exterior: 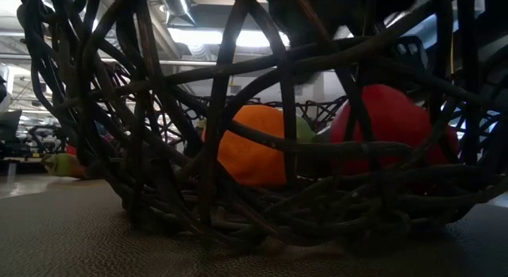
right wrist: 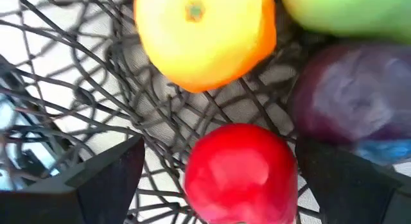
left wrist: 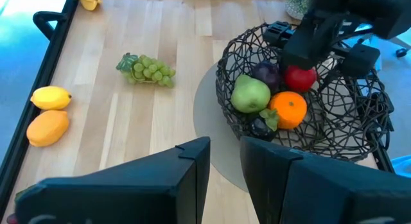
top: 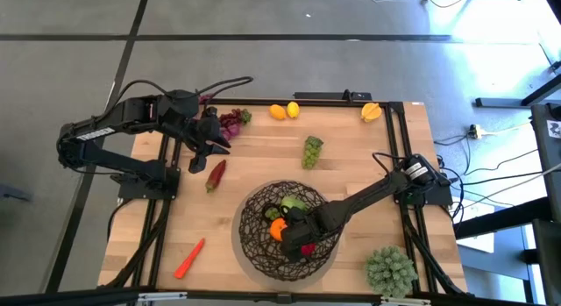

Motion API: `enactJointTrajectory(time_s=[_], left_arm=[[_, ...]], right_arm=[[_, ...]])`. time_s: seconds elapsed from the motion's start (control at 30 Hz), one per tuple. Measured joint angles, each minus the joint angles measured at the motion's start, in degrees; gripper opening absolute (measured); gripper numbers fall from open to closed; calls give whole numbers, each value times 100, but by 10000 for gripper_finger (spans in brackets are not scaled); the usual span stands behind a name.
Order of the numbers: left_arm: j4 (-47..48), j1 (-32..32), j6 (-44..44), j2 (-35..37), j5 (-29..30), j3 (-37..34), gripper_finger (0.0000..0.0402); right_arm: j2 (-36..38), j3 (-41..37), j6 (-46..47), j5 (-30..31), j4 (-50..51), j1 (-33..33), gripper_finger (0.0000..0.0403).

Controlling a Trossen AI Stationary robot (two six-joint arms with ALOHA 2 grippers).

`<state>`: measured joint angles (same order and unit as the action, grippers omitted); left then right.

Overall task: Build produce basket
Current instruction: Put the green grapes into the mesh basket

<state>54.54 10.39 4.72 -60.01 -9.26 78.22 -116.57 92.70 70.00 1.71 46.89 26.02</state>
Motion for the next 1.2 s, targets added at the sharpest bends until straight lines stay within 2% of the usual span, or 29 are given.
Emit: enactJointTrajectory(time_s=[0.13,0.3,0.57,0.7,0.97,1.2], left_arm=[[-6,0,-1,2,0,0,76],[-6,0,-1,2,0,0,76],[-6,2,-1,2,0,0,76],[-6,2,1,1,0,0,76],[-6,2,0,1,0,0,76],[-14,2,1,1,0,0,76]], right_arm=[[9,408,2,538,489,24,395],[11,985,0,866,1456,36,395],[15,2128,-328,2069,3075,26,395],[19,2662,-743,2583,3563,-65,395],[20,3202,-2095,2525,3749,-743,395],[20,3227,-2483,1682,3747,-1785,395]])
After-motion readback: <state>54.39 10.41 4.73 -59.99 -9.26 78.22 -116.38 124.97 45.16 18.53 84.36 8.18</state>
